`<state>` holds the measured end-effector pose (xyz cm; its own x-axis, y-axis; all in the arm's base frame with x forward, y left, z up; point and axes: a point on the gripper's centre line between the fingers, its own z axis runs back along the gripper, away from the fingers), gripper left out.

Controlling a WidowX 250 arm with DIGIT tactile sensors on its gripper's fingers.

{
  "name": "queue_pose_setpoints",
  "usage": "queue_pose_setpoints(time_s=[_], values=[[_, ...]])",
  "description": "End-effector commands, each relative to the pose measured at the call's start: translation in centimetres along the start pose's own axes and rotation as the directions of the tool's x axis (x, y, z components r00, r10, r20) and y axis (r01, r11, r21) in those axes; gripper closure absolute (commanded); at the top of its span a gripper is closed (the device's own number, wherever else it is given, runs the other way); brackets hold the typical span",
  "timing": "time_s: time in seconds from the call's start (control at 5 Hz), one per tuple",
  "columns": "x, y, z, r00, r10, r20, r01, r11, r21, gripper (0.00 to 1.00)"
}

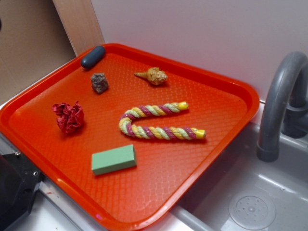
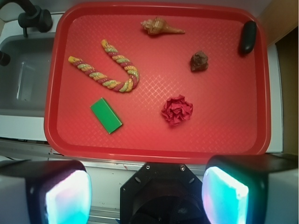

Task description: Grab the shell.

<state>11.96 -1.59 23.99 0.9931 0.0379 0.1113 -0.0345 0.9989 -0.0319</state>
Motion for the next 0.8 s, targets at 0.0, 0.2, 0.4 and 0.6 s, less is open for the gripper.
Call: queue_pose_setpoints(time_s=[0.0, 0.2, 0.4, 0.6], values=[[9.7, -1.6, -0.2, 0.888, -0.41, 0.21, 0.376, 0.908, 0.186, 0.0], [9.6, -1.2, 1.6, 0.791, -0.586, 0.177, 0.536, 0.803, 0.26, 0.0], [12.9, 0.3, -0.5, 0.682, -0.731, 0.031, 0.683, 0.651, 0.331, 0.0], [14.8, 1.6, -3.2, 0.553, -0.823, -0.13, 0.809, 0.493, 0.32, 0.0]])
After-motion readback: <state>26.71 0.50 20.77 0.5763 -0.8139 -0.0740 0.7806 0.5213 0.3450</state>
